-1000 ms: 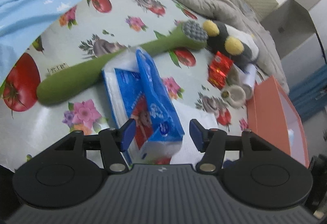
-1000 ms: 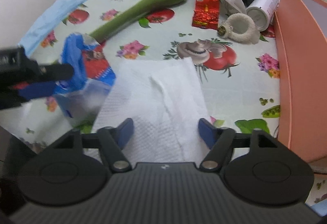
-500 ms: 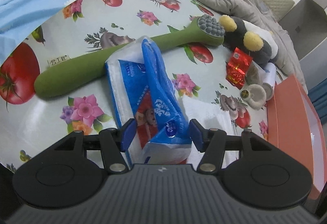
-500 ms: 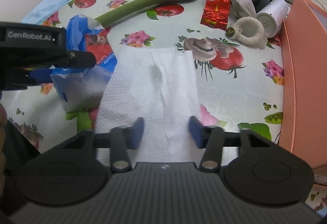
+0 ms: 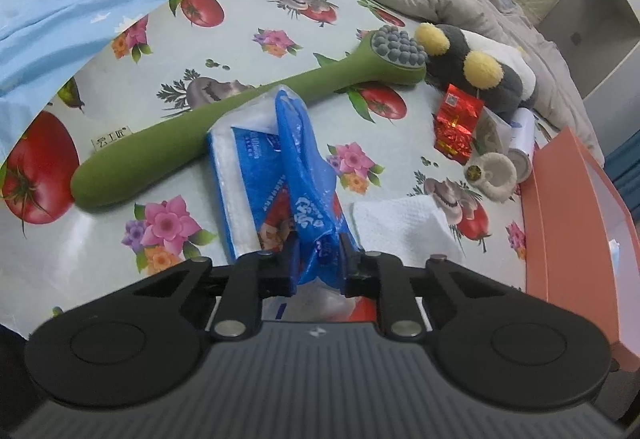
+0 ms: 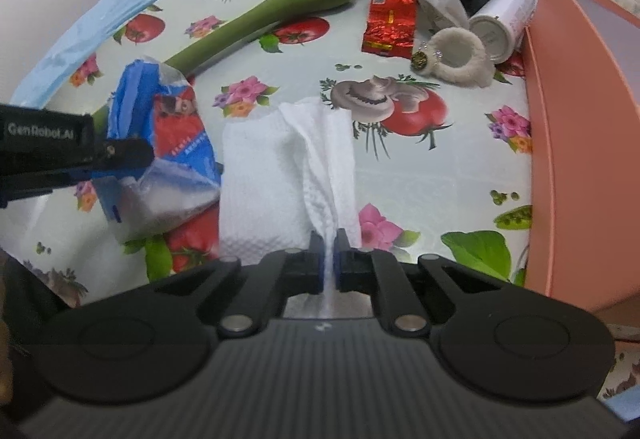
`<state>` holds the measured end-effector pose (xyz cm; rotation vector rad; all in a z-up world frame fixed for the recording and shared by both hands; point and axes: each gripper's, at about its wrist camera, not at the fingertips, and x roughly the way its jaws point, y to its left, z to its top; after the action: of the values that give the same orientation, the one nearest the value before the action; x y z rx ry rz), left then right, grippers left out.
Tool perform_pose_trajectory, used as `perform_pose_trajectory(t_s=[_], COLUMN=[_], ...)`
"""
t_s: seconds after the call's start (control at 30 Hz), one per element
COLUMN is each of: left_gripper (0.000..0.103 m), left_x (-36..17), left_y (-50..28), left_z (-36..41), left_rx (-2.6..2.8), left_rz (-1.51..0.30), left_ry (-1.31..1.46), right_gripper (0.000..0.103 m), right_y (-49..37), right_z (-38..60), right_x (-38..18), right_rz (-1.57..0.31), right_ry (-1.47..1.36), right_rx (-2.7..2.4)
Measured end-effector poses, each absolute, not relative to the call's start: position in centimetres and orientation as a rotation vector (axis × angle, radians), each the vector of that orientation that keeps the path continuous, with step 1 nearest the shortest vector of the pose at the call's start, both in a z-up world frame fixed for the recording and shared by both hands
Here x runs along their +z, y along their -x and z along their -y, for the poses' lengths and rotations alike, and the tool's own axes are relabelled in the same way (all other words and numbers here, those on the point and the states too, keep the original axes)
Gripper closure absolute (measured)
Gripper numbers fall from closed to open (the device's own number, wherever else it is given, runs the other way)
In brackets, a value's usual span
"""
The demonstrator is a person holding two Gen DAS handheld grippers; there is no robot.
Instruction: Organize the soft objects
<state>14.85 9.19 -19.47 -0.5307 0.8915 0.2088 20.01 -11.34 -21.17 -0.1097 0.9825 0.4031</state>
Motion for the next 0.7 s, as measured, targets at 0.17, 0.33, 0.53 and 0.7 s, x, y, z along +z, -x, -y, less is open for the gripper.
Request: perform_pose_trajectory(t_s=[0.17,0.33,0.53,0.7], left_gripper=[0.084,0.084,0.084,0.084], left_x=[-18.8,-17.7,-16.4,-14.8], left_y=[-14.2,-13.2,-12.3,-11.6], left_z=[-8.9,-8.4,-8.0,-7.6], left_rx=[0.184,0.157,0.118,0.083], left_rz=[-0.889,-0.877,-0.882,-0.871], left_ry=[0.519,0.503,0.500,0.480], right_gripper=[0.095,0.095,0.095,0.095], right_y=[-19.3,-18.6,-17.8,-16.9], right_z=[11.8,12.6,13.6,14.0], right_x=[-20.0,-18.7,-16.8,-14.8], right_rz=[-0.959,-0.932,-0.897,-0.853], right_ry=[0.111,0.109,0.088,0.067], right_rx=[0.383,0.351,0.327,0.329])
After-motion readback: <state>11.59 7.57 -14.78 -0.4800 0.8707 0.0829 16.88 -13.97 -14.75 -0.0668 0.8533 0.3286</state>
